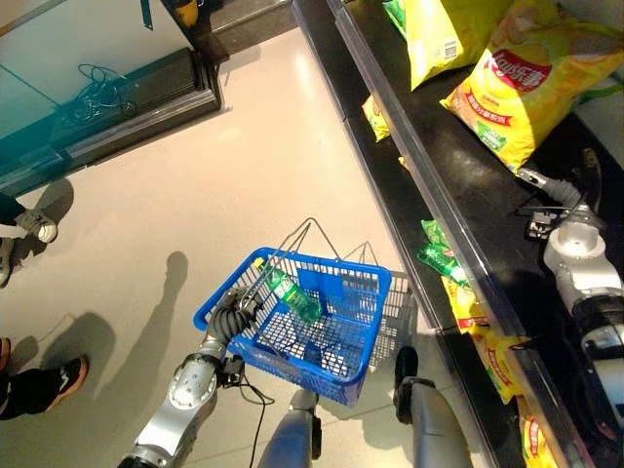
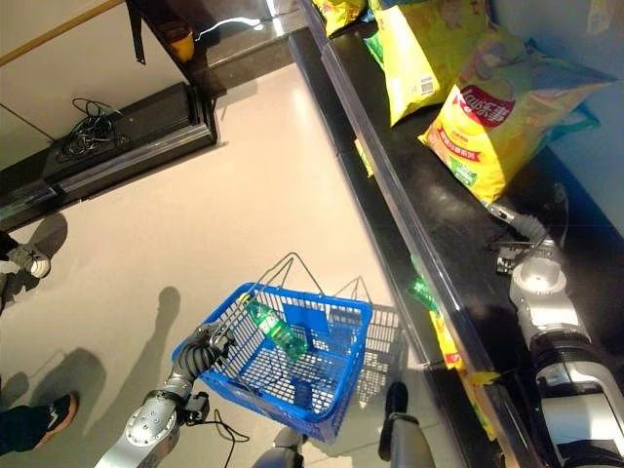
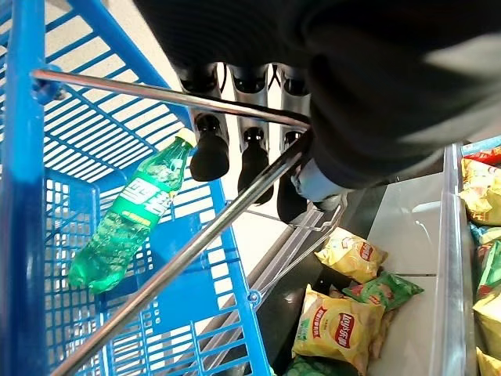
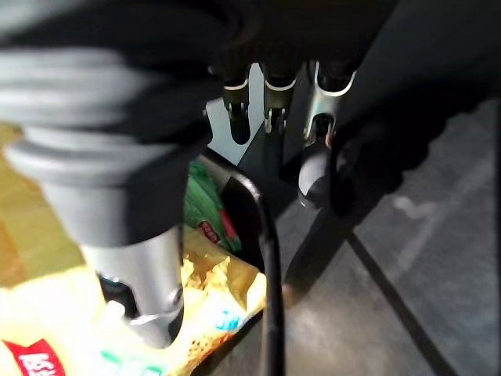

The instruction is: Pick up the snacks into the basket

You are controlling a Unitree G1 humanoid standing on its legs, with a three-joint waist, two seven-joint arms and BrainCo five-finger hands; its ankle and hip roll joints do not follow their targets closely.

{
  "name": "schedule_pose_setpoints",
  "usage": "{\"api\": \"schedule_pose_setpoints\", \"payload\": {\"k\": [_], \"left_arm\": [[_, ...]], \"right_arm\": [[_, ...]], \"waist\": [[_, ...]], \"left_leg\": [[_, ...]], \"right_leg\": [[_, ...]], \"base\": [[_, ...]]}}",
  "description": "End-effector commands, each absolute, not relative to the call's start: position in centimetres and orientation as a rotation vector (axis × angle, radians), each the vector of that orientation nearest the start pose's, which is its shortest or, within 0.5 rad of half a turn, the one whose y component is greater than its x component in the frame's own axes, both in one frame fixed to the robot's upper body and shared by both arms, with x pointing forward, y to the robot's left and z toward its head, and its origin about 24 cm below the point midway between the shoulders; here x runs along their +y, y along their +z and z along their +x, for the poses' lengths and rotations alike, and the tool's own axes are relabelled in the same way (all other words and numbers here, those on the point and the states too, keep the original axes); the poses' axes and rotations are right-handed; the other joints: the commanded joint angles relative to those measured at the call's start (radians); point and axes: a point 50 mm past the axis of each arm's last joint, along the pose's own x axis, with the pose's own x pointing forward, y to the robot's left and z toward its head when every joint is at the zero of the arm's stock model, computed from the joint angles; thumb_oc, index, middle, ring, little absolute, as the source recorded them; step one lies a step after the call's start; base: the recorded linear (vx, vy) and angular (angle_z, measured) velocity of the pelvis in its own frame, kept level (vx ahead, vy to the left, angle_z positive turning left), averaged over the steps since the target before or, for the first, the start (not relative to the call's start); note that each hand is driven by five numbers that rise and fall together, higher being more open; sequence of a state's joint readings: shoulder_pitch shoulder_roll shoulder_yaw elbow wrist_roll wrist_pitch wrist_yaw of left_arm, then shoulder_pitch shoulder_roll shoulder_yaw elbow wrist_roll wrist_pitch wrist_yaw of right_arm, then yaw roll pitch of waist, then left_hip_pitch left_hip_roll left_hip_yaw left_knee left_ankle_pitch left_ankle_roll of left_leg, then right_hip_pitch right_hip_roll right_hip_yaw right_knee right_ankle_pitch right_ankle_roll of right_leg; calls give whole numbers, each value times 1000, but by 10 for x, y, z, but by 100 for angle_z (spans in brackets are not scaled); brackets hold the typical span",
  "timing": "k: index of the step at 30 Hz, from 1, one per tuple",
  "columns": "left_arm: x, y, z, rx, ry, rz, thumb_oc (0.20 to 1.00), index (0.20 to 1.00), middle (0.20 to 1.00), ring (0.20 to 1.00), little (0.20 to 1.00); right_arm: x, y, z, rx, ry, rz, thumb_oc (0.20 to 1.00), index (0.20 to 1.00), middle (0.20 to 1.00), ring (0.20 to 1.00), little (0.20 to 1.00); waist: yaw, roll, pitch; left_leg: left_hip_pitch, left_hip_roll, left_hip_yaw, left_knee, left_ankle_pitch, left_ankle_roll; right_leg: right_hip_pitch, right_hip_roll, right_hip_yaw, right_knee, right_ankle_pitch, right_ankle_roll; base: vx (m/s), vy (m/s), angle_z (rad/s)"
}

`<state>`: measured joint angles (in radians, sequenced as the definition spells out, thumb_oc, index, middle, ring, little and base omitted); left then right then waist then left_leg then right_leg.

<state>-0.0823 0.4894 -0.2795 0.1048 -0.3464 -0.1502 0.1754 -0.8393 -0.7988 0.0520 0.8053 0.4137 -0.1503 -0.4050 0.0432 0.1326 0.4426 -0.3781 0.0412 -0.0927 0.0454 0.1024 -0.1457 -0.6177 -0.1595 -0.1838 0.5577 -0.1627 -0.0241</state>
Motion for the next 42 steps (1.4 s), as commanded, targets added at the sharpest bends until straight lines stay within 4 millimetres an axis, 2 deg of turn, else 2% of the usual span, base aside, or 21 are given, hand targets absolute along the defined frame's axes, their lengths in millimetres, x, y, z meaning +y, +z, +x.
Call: {"api": "schedule_pose_setpoints", "payload": {"k": [1, 8, 10, 15, 19, 20, 21, 27, 29, 30, 36, 42], "left_arm": [[188, 137, 264, -479, -93, 61, 200, 200, 200, 200, 200], [190, 139, 263, -490, -85, 65, 200, 200, 200, 200, 200], [191, 143, 263, -503, -84, 68, 200, 200, 200, 200, 200], [191, 143, 262, -500, -75, 68, 200, 200, 200, 200, 200], [190, 140, 260, -489, -75, 70, 200, 200, 200, 200, 200], [190, 140, 260, -490, -75, 70, 200, 200, 200, 200, 200], [191, 139, 259, -489, -70, 72, 200, 200, 200, 200, 200], [189, 140, 260, -496, -69, 82, 200, 200, 200, 200, 200], [188, 139, 261, -495, -69, 83, 200, 200, 200, 200, 200], [186, 139, 261, -495, -73, 82, 200, 200, 200, 200, 200], [182, 139, 262, -498, -88, 81, 200, 200, 200, 200, 200], [181, 129, 263, -445, -100, 90, 200, 200, 200, 200, 200]], "right_arm": [[-337, 267, 352, -455, -660, -275, 1000, 1000, 1000, 1000, 1000], [-336, 292, 356, -485, -666, -257, 1000, 1000, 1000, 1000, 1000], [-335, 305, 359, -492, -668, -257, 1000, 1000, 1000, 1000, 1000], [-328, 319, 366, -489, -658, -222, 1000, 1000, 1000, 1000, 1000], [-330, 322, 366, -477, -666, -208, 1000, 1000, 1000, 1000, 1000], [-330, 323, 366, -478, -666, -208, 1000, 1000, 1000, 1000, 1000], [-335, 322, 364, -467, -685, -202, 1000, 1000, 1000, 1000, 1000], [-347, 322, 359, -458, -730, -171, 1000, 1000, 1000, 1000, 1000], [-350, 324, 356, -465, -734, -156, 859, 859, 859, 859, 859], [-350, 323, 357, -461, -730, -170, 200, 200, 200, 200, 200], [-344, 319, 361, -454, -708, -177, 200, 200, 200, 200, 200], [-324, 302, 370, -467, -628, -118, 200, 200, 200, 200, 200]], "waist": [[10, -47, 12], [22, -71, 27], [35, -83, 30], [51, -89, 28], [63, -81, 25], [62, -80, 24], [70, -73, 18], [90, -57, 10], [93, -53, 7], [93, -50, 4], [93, -48, 4], [79, -60, 0]], "left_leg": [[87, -19, 20, 32, -80, 17], [84, -7, 3, 18, -74, 16], [81, -4, -15, 4, -63, 12], [85, 7, -39, -30, -43, 6], [104, 12, -76, -66, -18, -6], [99, 12, -77, -66, -13, -6], [105, 12, -94, -83, -3, -11], [100, 14, -131, -110, 32, -24], [96, 11, -139, -116, 37, -27], [92, 11, -140, -117, 40, -27], [92, 11, -136, -114, 41, -28], [111, 14, -111, -101, 30, -29]], "right_leg": [[122, 3, 65, -166, 66, 123], [109, 16, 65, -171, 66, 115], [102, 27, 67, -180, 75, 111], [87, 36, 61, -177, 73, 109], [96, 32, 41, -149, 42, 100], [95, 33, 40, -154, 49, 100], [99, 27, 25, -139, 28, 94], [100, 11, -14, -113, 4, 83], [96, 5, -27, -103, -6, 81], [95, 2, -31, -94, -11, 79], [98, -3, -40, -81, -18, 80], [149, 6, -46, -131, 9, 85]], "base": [[-9, -69, 6], [-13, -63, 2], [-12, -77, 3], [-9, -42, 5], [16, -66, 4], [6, -99, 20], [-12, -41, 27], [4, -81, 43], [-10, -71, 35], [-2, -50, 25], [-7, -20, 11], [-11, 5, 4]]}}
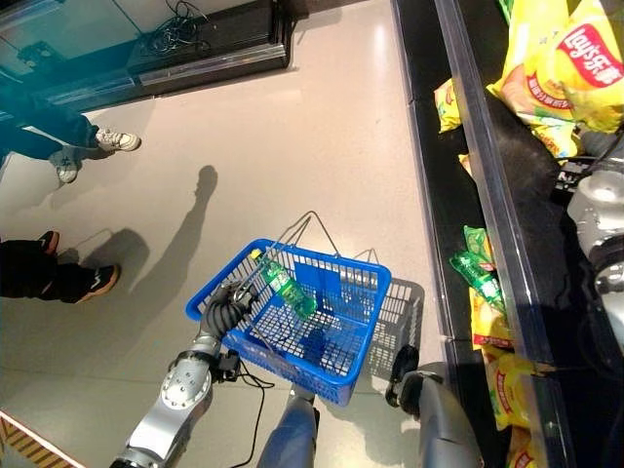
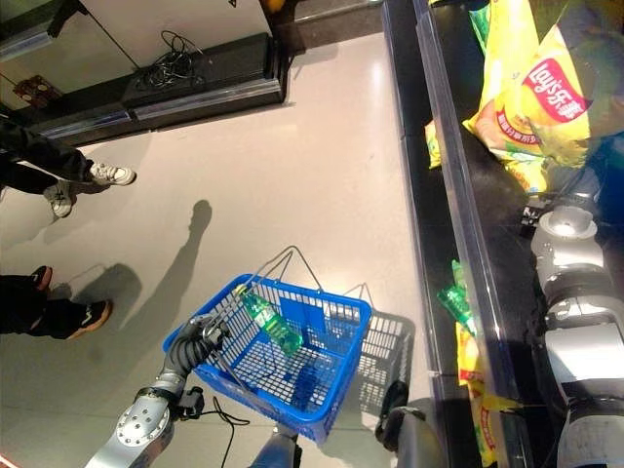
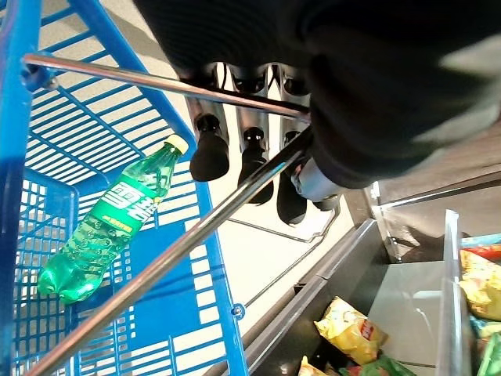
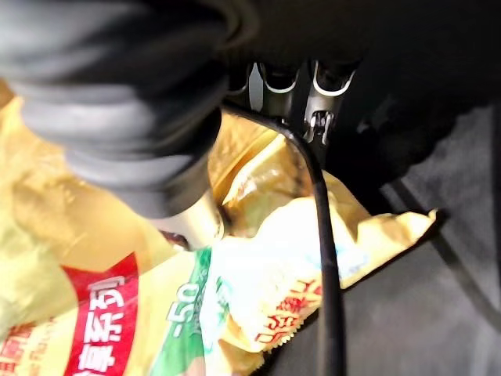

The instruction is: Pick up the snacks into the basket

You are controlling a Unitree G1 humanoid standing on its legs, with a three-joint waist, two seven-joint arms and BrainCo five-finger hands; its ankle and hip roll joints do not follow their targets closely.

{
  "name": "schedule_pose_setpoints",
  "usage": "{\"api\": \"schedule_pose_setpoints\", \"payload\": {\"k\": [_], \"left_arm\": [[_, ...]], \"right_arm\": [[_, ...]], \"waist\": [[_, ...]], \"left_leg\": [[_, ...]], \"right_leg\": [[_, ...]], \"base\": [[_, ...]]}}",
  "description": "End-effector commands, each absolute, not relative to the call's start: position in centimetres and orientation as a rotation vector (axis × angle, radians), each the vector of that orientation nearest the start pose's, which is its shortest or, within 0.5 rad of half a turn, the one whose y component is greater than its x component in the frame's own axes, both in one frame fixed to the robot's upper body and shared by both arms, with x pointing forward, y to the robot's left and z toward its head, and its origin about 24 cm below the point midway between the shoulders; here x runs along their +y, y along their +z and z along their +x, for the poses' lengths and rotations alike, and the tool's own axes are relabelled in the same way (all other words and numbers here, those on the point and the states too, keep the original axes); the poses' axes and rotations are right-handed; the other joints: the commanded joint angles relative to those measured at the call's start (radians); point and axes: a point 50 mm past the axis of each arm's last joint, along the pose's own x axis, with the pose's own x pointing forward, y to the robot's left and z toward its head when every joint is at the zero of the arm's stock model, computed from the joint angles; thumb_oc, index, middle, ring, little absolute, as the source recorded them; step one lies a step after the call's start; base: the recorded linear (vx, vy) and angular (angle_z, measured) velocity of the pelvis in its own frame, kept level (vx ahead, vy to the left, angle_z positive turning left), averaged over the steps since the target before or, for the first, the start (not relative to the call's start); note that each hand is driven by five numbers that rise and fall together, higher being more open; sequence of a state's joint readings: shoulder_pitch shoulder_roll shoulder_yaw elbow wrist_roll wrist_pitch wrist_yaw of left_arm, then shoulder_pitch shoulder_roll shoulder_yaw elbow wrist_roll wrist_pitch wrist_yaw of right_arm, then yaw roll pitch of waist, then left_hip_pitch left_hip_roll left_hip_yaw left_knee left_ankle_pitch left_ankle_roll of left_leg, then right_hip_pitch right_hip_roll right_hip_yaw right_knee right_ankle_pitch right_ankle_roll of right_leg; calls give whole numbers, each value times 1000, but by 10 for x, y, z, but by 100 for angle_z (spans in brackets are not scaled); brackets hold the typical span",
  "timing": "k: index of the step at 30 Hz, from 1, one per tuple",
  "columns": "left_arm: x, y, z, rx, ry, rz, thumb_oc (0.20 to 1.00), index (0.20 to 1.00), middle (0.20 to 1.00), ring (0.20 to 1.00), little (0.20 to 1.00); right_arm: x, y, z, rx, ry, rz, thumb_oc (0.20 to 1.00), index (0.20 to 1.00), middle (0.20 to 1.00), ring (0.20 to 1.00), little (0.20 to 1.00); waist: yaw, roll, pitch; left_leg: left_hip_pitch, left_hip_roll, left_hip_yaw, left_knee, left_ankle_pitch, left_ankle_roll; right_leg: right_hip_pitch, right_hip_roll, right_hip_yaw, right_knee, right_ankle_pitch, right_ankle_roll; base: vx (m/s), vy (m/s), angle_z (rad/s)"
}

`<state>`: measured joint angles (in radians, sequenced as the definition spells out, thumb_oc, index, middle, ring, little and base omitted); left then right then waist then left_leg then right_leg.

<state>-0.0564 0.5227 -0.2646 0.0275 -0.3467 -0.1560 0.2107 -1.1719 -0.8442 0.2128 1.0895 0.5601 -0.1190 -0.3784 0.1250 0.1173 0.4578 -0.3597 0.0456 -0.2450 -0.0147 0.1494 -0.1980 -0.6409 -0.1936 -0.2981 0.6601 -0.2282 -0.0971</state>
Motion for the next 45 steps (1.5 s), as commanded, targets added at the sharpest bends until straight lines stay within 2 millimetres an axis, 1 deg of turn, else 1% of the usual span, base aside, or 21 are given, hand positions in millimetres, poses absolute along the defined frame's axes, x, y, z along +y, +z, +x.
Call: {"api": "schedule_pose_setpoints", "payload": {"k": [1, 3, 4, 6, 8, 9, 10, 14, 16, 17, 18, 20, 24, 29, 31, 37, 41, 42, 43, 44, 45], "left_arm": [[181, 127, 264, -434, -100, 93, 200, 200, 200, 200, 200], [184, 123, 265, -413, -93, 109, 200, 200, 200, 200, 200], [186, 120, 267, -393, -80, 124, 200, 200, 200, 200, 200], [188, 116, 268, -372, -76, 131, 200, 200, 200, 200, 200], [189, 112, 269, -352, -75, 153, 200, 200, 200, 200, 200], [189, 112, 269, -352, -75, 153, 200, 200, 200, 200, 200], [190, 103, 273, -309, -75, 178, 200, 200, 200, 200, 200], [189, 89, 278, -248, -76, 219, 200, 200, 200, 200, 200], [191, 84, 279, -222, -70, 240, 200, 200, 200, 200, 200], [192, 80, 280, -205, -65, 258, 200, 200, 200, 200, 200], [194, 77, 283, -190, -47, 273, 200, 200, 200, 200, 200], [194, 75, 284, -179, -44, 279, 200, 200, 200, 200, 200], [193, 74, 288, -179, -37, 304, 200, 200, 200, 200, 200], [192, 79, 289, -210, -31, 318, 200, 200, 200, 200, 200], [189, 82, 290, -224, -32, 309, 200, 200, 200, 200, 200], [175, 95, 295, -291, -57, 273, 200, 200, 200, 200, 200], [162, 98, 296, -312, -94, 236, 200, 200, 200, 200, 200], [156, 100, 296, -325, -108, 214, 200, 200, 200, 200, 200], [157, 100, 296, -325, -107, 214, 200, 200, 200, 200, 200], [151, 103, 296, -338, -128, 207, 200, 200, 200, 200, 200], [149, 103, 297, -338, -135, 208, 200, 200, 200, 200, 200]], "right_arm": [[-318, 300, 371, -482, -600, -111, 200, 200, 200, 200, 200], [-308, 292, 371, -505, -553, -76, 200, 200, 200, 200, 200], [-298, 283, 370, -525, -504, -38, 200, 200, 200, 200, 200], [-293, 275, 368, -534, -475, -17, 200, 200, 200, 200, 200], [-287, 256, 363, -525, -431, 22, 200, 200, 200, 200, 200], [-287, 256, 363, -524, -432, 22, 200, 200, 200, 200, 200], [-282, 234, 355, -515, -394, 57, 200, 200, 200, 200, 200], [-267, 177, 332, -445, -322, 176, 200, 200, 200, 200, 200], [-258, 155, 321, -408, -281, 196, 200, 200, 200, 200, 200], [-254, 146, 314, -395, -256, 205, 200, 200, 200, 200, 200], [-243, 128, 302, -358, -205, 233, 200, 200, 200, 200, 200], [-237, 123, 296, -347, -169, 225, 200, 200, 200, 200, 200], [-219, 100, 277, -275, -74, 246, 200, 200, 200, 200, 200], [-195, 77, 267, -176, 48, 177, 200, 200, 200, 200, 200], [-182, 64, 267, -116, 96, 187, 200, 200, 200, 200, 200], [-149, 29, 270, 36, 194, 49, 200, 200, 200, 200, 200], [-125, 11, 279, 99, 273, -183, 200, 200, 200, 200, 200], [-113, 5, 284, 128, 291, -201, 200, 200, 200, 200, 200], [-113, 5, 284, 127, 292, -201, 200, 200, 200, 200, 200], [-101, -2, 284, 169, 305, -161, 200, 200, 200, 200, 200], [-96, -5, 285, 193, 306, -124, 200, 200, 200, 200, 200]], "waist": [[-9, -50, -19], [-18, -61, -27], [-29, -72, -31], [-37, -82, -33], [-53, -93, -39], [-52, -93, -39], [-86, -106, -45], [-115, -131, -67], [-128, -142, -78], [-138, -151, -82], [-155, -165, -95], [-162, -172, -98], [-191, -196, -119], [-201, -223, -141], [-199, -232, -147], [-186, -236, -168], [-170, -226, -180], [-163, -221, -183], [-163, -221, -183], [-159, -219, -184], [-156, -216, -186]], "left_leg": [[96, 10, 48, -36, -20, 24], [95, 12, 57, -23, -23, 27], [100, 14, 70, -8, -35, 32], [105, 13, 82, 6, -45, 36], [112, 14, 112, 25, -63, 45], [112, 14, 112, 25, -63, 45], [124, 16, 155, 43, -83, 58], [151, 25, 207, 55, -106, 69], [163, 30, 223, 52, -114, 72], [170, 33, 232, 51, -116, 73], [185, 37, 245, 44, -121, 73], [193, 40, 252, 41, -122, 74], [219, 48, 282, 31, -129, 74], [256, 56, 310, 37, -157, 87], [266, 57, 314, 42, -164, 90], [296, 57, 317, 45, -181, 97], [306, 50, 316, 51, -195, 104], [307, 46, 316, 54, -198, 107], [307, 46, 316, 54, -198, 107], [306, 44, 316, 60, -203, 109], [306, 43, 317, 62, -204, 110]], "right_leg": [[181, 44, 72, -249, 80, 159], [195, 52, 77, -282, 104, 161], [208, 56, 86, -301, 118, 162], [219, 59, 91, -316, 126, 164], [235, 60, 96, -339, 136, 165], [235, 60, 96, -339, 136, 165], [252, 58, 101, -360, 148, 168], [294, 71, 122, -412, 176, 180], [313, 75, 132, -436, 184, 185], [320, 79, 136, -447, 189, 187], [335, 81, 142, -467, 199, 193], [340, 84, 147, -474, 204, 195], [358, 87, 159, -493, 217, 202], [378, 94, 186, -497, 222, 214], [388, 95, 194, -499, 223, 217], [412, 90, 200, -489, 217, 222], [429, 84, 202, -498, 220, 226], [431, 81, 206, -505, 224, 227], [431, 81, 206, -506, 224, 227], [432, 79, 209, -508, 228, 228], [433, 78, 209, -509, 229, 228]], "base": [[-10, 36, 0], [-2, 54, -5], [6, 49, -8], [-4, 50, -7], [-4, 57, -12], [-1, 85, -12], [17, 94, -6], [32, 81, -14], [25, 59, -30], [27, 93, -34], [24, 69, -27], [5, 68, -22], [-7, 89, -12], [4, 72, -16], [8, 55, -20], [14, 46, -7], [11, 50, 1], [3, 49, 0], [-2, 46, -1], [0, 0, 0], [4, 43, -4]]}}
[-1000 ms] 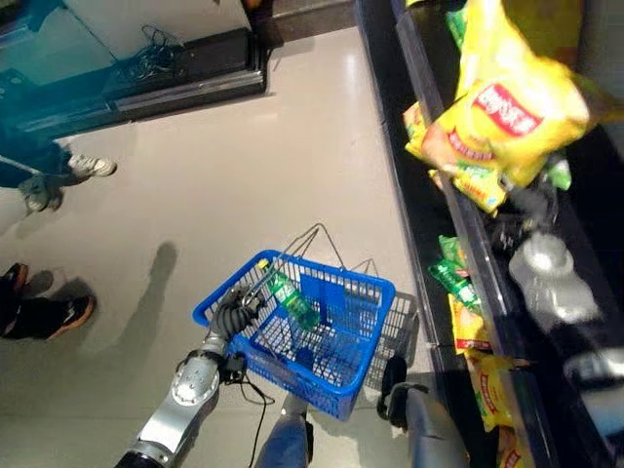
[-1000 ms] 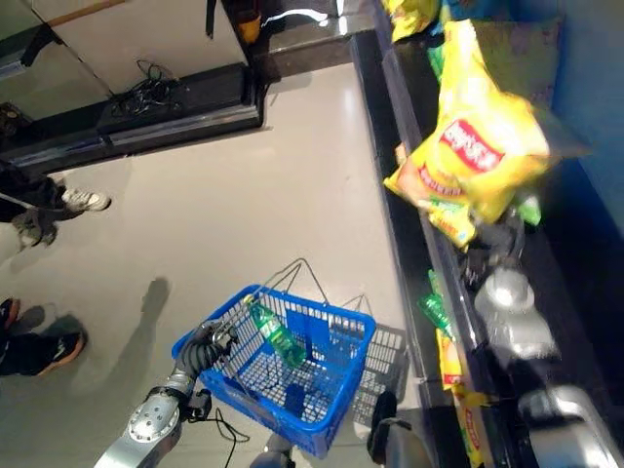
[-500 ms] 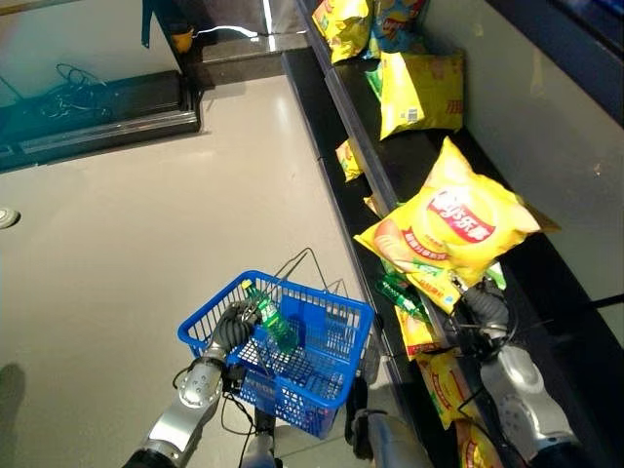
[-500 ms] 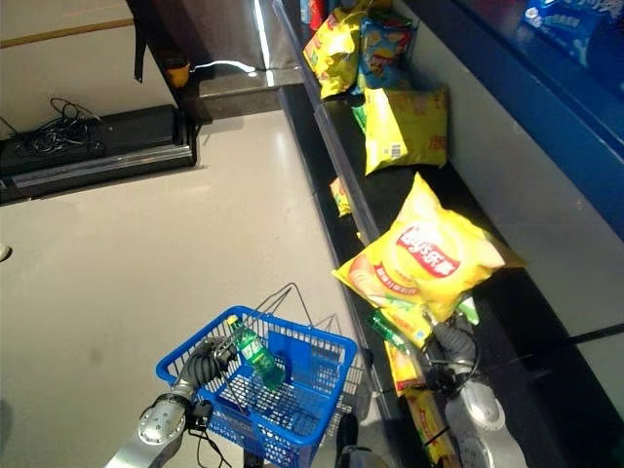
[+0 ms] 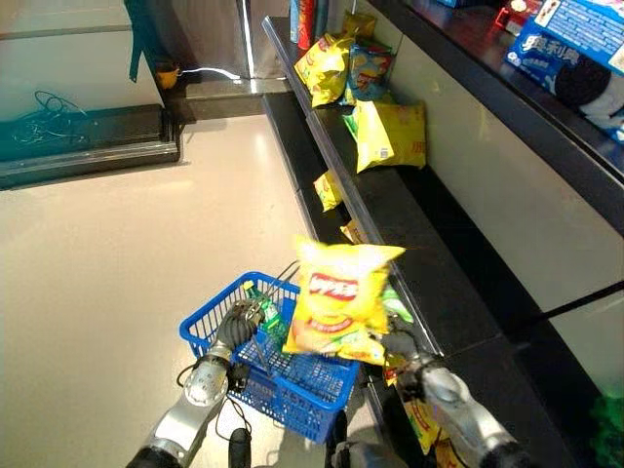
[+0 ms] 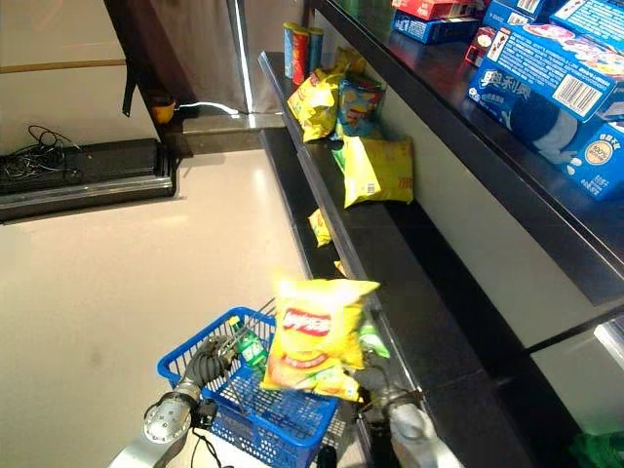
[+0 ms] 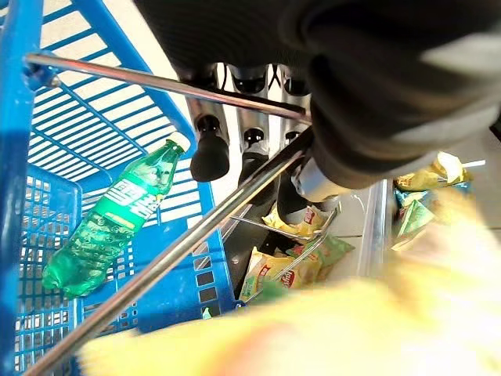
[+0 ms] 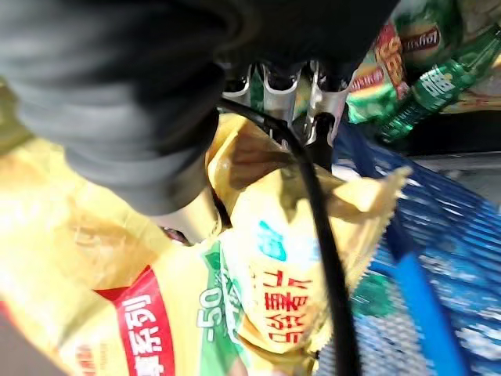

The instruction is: Pick up the snacks into the basket

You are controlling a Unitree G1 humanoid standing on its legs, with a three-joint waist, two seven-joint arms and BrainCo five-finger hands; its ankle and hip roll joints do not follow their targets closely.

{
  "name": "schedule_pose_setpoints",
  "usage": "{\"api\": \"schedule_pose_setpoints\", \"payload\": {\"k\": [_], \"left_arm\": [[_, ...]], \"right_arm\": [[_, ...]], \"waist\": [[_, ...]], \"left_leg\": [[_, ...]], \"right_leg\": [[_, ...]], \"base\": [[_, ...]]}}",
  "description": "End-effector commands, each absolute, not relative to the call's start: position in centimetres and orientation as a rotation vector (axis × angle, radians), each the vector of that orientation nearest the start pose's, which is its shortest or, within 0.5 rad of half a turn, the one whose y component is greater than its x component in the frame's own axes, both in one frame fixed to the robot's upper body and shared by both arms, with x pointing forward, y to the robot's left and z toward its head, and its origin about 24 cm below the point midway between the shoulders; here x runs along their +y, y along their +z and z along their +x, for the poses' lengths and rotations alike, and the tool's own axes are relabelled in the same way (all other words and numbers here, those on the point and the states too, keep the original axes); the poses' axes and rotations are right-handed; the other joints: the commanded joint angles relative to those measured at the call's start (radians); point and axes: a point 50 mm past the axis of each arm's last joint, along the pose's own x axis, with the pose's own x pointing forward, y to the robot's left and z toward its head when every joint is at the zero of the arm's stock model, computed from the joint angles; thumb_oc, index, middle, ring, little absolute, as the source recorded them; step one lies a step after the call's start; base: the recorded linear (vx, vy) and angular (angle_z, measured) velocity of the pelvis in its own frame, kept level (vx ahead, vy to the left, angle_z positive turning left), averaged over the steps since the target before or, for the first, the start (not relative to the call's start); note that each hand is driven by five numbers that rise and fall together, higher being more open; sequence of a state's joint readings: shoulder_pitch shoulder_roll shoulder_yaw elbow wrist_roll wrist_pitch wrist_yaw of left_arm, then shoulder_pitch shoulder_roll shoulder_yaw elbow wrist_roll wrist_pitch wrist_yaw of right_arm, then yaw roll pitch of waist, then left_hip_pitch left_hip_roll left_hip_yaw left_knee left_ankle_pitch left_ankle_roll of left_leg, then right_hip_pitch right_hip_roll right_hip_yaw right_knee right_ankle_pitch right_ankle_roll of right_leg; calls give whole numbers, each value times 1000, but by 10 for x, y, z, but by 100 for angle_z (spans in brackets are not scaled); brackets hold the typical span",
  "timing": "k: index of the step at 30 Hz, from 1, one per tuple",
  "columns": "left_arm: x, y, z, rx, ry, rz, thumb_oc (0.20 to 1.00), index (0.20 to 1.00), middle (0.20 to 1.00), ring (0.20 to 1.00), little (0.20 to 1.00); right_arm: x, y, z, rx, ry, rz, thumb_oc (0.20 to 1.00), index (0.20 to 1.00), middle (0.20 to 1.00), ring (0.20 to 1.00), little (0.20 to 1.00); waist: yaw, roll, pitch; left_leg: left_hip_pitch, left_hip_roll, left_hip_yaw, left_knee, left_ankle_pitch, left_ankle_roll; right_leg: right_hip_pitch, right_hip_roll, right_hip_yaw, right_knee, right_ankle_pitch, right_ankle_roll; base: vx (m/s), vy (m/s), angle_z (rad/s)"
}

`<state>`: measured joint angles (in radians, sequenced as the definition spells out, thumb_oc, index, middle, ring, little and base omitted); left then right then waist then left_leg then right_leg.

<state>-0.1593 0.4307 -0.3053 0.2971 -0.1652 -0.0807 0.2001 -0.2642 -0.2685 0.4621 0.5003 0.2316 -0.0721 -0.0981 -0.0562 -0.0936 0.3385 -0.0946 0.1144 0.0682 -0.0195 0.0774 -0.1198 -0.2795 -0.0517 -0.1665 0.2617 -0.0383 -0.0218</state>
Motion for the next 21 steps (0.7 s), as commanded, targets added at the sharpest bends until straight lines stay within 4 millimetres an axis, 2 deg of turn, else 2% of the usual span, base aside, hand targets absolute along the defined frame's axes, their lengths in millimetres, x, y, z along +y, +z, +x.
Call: {"api": "schedule_pose_setpoints", "payload": {"k": [1, 5, 10, 21], "left_arm": [[147, 104, 297, -339, -142, 203, 200, 200, 200, 200, 200], [138, 109, 299, -362, -174, 205, 200, 200, 200, 200, 200], [131, 113, 299, -379, -188, 208, 200, 200, 200, 200, 200], [122, 115, 297, -396, -221, 205, 200, 200, 200, 200, 200]], "right_arm": [[-88, -8, 285, 213, 321, -102, 200, 200, 200, 200, 200], [-57, 2, 291, 185, 434, -140, 200, 200, 200, 200, 200], [-38, 9, 291, 162, 506, -156, 200, 200, 200, 200, 200], [-22, 5, 287, 213, 529, -66, 200, 200, 200, 200, 200]], "waist": [[28, -4, -66], [43, 3, -64], [50, 9, -64], [60, 12, -65]], "left_leg": [[40, -27, 4, 71, -135, 32], [35, -35, 3, 94, -146, 37], [35, -39, -2, 101, -149, 37], [32, -38, -6, 90, -144, 36]], "right_leg": [[71, -65, 80, -111, 41, 153], [74, -67, 88, -110, 41, 153], [77, -71, 88, -104, 37, 153], [73, -71, 83, -112, 43, 154]], "base": [[2, 40, -4], [8, 24, -2], [0, 0, 0], [0, 0, 0]]}}
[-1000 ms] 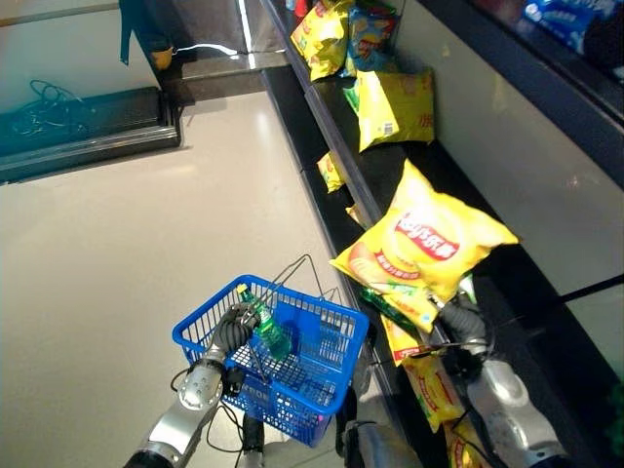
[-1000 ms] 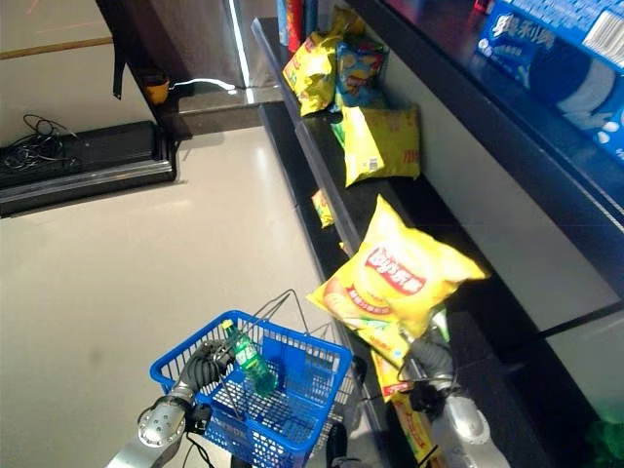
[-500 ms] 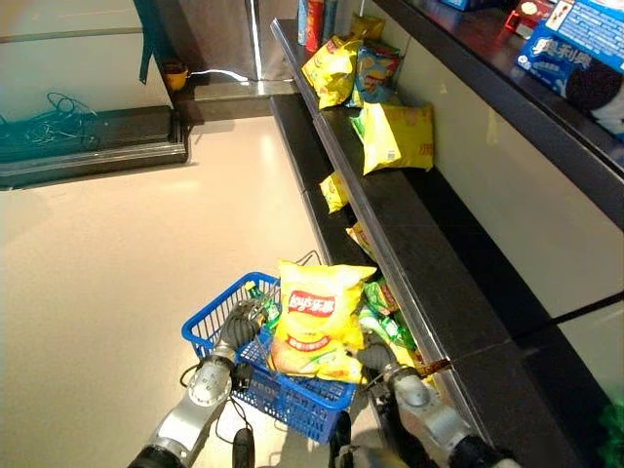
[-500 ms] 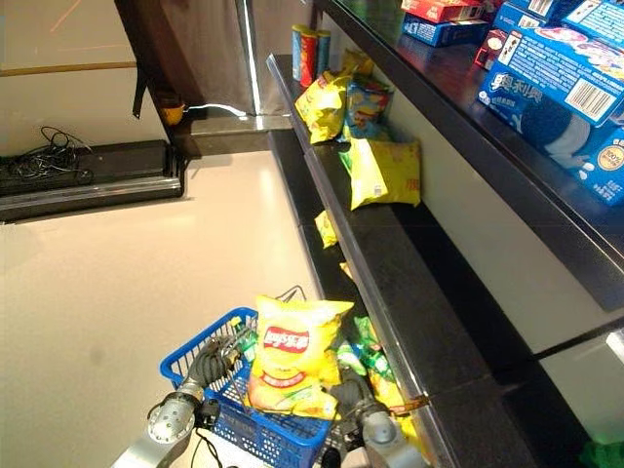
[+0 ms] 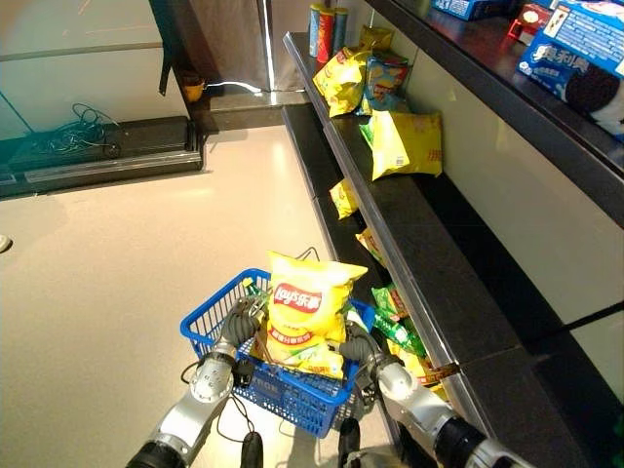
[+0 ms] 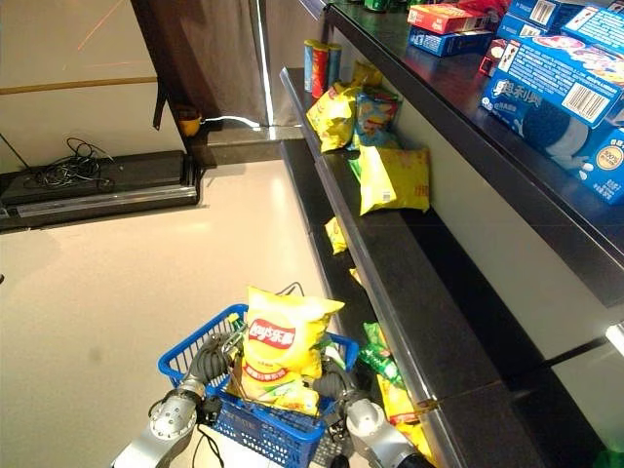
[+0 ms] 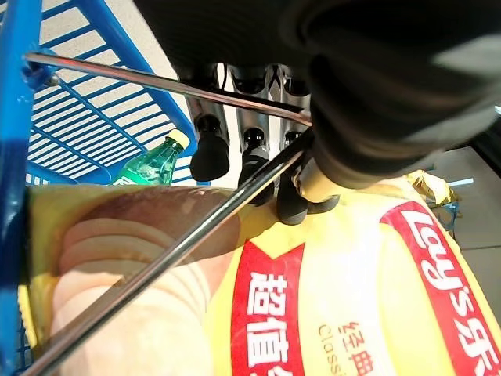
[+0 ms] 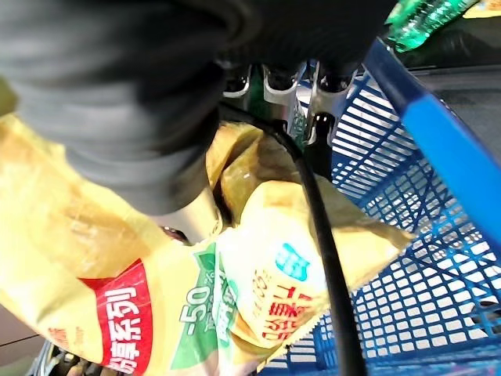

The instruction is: Pick up the snacks into the basket

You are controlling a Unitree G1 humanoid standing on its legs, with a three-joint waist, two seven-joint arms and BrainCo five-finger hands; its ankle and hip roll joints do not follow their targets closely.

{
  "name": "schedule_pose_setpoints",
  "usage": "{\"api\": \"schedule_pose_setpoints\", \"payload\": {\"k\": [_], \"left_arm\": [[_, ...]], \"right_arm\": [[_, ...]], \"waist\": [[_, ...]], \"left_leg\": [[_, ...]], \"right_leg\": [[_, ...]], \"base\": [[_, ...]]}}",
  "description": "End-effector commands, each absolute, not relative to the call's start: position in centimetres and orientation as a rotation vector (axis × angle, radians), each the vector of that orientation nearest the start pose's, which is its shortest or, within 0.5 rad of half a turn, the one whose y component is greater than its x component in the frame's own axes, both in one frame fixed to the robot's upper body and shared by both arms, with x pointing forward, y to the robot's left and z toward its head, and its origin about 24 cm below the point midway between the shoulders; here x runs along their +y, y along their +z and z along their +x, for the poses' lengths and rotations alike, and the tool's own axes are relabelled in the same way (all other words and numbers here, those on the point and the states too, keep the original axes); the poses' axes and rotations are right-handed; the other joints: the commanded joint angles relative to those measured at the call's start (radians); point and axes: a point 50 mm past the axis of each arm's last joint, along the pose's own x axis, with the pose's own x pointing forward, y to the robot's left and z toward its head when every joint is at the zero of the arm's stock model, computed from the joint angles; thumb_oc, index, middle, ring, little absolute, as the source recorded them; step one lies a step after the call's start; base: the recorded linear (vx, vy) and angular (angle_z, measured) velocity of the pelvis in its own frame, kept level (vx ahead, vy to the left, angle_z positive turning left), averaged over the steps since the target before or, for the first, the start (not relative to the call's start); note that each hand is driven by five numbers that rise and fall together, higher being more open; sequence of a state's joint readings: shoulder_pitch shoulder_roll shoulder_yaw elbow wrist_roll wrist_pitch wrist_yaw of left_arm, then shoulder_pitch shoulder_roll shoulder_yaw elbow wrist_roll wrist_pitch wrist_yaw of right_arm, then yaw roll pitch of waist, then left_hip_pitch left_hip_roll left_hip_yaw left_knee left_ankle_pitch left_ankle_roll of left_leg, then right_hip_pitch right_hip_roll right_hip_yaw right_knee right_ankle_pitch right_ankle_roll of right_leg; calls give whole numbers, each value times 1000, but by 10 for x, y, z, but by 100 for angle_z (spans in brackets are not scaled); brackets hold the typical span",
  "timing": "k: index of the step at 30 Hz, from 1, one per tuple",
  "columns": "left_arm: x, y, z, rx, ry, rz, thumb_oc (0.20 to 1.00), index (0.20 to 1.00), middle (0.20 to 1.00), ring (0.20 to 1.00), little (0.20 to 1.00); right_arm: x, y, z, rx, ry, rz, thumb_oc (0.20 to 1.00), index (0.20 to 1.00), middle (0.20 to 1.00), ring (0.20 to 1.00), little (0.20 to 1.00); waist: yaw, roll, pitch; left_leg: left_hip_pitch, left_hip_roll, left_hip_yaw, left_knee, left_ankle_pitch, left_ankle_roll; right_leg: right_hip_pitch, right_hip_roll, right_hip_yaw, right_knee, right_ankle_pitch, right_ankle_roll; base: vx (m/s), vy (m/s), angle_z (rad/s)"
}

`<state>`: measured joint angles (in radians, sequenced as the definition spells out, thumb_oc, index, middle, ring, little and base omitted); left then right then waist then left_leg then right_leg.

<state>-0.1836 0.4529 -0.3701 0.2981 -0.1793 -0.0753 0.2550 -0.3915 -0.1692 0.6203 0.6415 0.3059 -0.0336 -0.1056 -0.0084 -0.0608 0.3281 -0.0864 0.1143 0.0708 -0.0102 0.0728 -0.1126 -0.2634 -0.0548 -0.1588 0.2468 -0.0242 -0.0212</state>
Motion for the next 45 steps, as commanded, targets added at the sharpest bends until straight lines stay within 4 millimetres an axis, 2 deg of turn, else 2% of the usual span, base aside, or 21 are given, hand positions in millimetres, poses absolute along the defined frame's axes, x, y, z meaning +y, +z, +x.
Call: {"api": "schedule_pose_setpoints", "payload": {"k": [1, 7, 8, 10, 11, 13, 15, 18, 25, 30, 33, 37, 42, 45], "left_arm": [[122, 115, 297, -396, -221, 205, 200, 200, 200, 200, 200], [119, 119, 295, -416, -243, 182, 200, 200, 200, 200, 200], [118, 120, 294, -419, -252, 175, 200, 200, 200, 200, 200], [115, 123, 294, -428, -280, 157, 200, 200, 200, 200, 200], [115, 125, 294, -434, -286, 153, 200, 200, 200, 200, 200], [114, 126, 294, -437, -297, 149, 200, 200, 200, 200, 200], [115, 125, 296, -428, -302, 147, 200, 200, 200, 200, 200], [115, 126, 298, -421, -316, 118, 200, 200, 200, 200, 200], [116, 129, 298, -426, -327, 111, 200, 200, 200, 200, 200], [116, 133, 297, -437, -331, 89, 200, 200, 200, 200, 200], [115, 133, 296, -435, -333, 64, 200, 200, 200, 200, 200], [106, 135, 293, -442, -379, 41, 200, 200, 200, 200, 200], [101, 137, 292, -447, -397, 38, 200, 200, 200, 200, 200], [96, 142, 290, -470, -418, 34, 200, 200, 200, 200, 200]], "right_arm": [[-22, 5, 287, 213, 529, -66, 200, 200, 200, 200, 200], [-31, -5, 287, 259, 502, -36, 200, 200, 200, 200, 200], [-35, -8, 287, 279, 485, 7, 200, 200, 200, 200, 200], [-47, -17, 283, 368, 432, 266, 200, 200, 200, 200, 200], [-54, -21, 282, 393, 411, 334, 200, 200, 200, 200, 200], [-58, -24, 280, 409, 415, 360, 200, 200, 200, 200, 200], [-65, -31, 275, 456, 375, 505, 200, 200, 200, 200, 200], [-70, -42, 268, 512, 331, 631, 200, 200, 200, 200, 200], [-60, -50, 259, 572, 340, 677, 200, 200, 200, 200, 200], [-59, -54, 259, 590, 299, 723, 200, 200, 200, 200, 200], [-51, -54, 259, 608, 291, 739, 200, 200, 200, 200, 200], [-38, -53, 261, 633, 303, 716, 200, 200, 200, 200, 200], [-35, -57, 259, 656, 296, 682, 200, 200, 200, 200, 200], [-37, -60, 261, 664, 275, 597, 200, 200, 200, 200, 200]], "waist": [[12, -21, -55], [16, -14, -54], [16, -13, -55], [15, -9, -56], [16, -7, -55], [16, -5, -54], [17, -3, -53], [20, 4, -48], [25, 9, -47], [30, 15, -46], [35, 20, -47], [47, 32, -47], [52, 37, -46], [58, 45, -43]], "left_leg": [[23, -38, -9, 81, -139, 29], [20, -34, -13, 78, -134, 27], [20, -35, -15, 78, -134, 26], [16, -36, -23, 75, -131, 25], [15, -37, -26, 74, -129, 25], [14, -37, -30, 72, -127, 24], [10, -40, -35, 72, -125, 21], [3, -41, -43, 71, -120, 19], [-5, -43, -46, 73, -119, 20], [-12, -45, -52, 69, -115, 20], [-13, -45, -53, 67, -114, 20], [-20, -46, -61, 64, -108, 21], [-23, -47, -67, 64, -106, 20], [-27, -50, -75, 64, -104, 20]], "right_leg": [[57, -68, 75, -97, 29, 153], [57, -70, 69, -101, 30, 153], [57, -71, 67, -101, 30, 154], [56, -75, 60, -99, 29, 155], [55, -76, 58, -97, 28, 156], [54, -78, 55, -94, 27, 155], [52, -81, 50, -89, 26, 155], [46, -87, 39, -83, 25, 155], [39, -90, 39, -83, 26, 155], [34, -94, 36, -83, 26, 154], [32, -95, 35, -84, 27, 154], [28, -98, 29, -83, 26, 152], [30, -100, 23, -84, 25, 152], [32, -103, 12, -83, 24, 152]], "base": [[0, 0, 0], [1, -1, 1], [8, -6, 4], [5, -11, 7], [-2, -6, 8], [-2, -1, 3], [0, 0, 0], [0, 0, 0], [-5, -7, 4], [0, 0, 0], [0, -8, 6], [-1, -4, 3], [0, 0, 0], [-3, -10, 4]]}}
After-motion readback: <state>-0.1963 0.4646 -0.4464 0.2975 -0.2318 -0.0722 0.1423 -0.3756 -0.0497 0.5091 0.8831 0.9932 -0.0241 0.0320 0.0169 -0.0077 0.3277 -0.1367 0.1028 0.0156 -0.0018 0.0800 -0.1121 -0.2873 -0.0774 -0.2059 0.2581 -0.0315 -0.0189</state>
